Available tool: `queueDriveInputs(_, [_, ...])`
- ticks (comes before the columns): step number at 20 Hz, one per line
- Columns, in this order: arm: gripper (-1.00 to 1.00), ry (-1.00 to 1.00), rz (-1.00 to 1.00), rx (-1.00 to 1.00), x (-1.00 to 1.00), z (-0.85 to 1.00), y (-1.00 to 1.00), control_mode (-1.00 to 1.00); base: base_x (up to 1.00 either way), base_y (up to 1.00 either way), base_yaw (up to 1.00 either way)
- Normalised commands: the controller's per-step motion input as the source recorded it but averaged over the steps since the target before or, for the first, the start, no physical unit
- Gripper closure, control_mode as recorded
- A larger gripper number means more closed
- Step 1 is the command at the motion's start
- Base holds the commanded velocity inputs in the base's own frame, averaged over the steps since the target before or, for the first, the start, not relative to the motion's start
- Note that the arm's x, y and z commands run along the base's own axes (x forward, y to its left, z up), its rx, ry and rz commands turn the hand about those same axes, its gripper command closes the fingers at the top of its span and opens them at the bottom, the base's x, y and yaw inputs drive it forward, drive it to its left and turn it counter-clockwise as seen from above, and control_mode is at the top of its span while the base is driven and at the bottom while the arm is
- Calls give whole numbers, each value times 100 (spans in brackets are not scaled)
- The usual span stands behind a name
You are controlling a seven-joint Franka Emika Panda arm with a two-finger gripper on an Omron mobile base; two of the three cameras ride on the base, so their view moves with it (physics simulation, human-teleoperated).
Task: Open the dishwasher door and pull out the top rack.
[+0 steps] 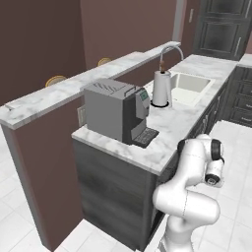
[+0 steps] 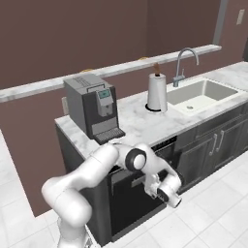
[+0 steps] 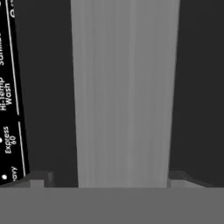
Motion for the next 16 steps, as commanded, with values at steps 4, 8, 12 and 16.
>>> queueDriveInputs(4, [100, 4, 11, 1, -53, -100, -100, -100, 0, 0, 0])
queueDriveInputs(8, [100, 7, 11, 0, -46, -100, -100, -100, 0, 0, 0])
queueDriveInputs(12, [100, 10, 10, -7, -28, -100, -87, -100, 0, 0, 0])
queueDriveInputs(16, [100, 8, 7, -21, -18, -77, -31, -100, 0, 0, 0])
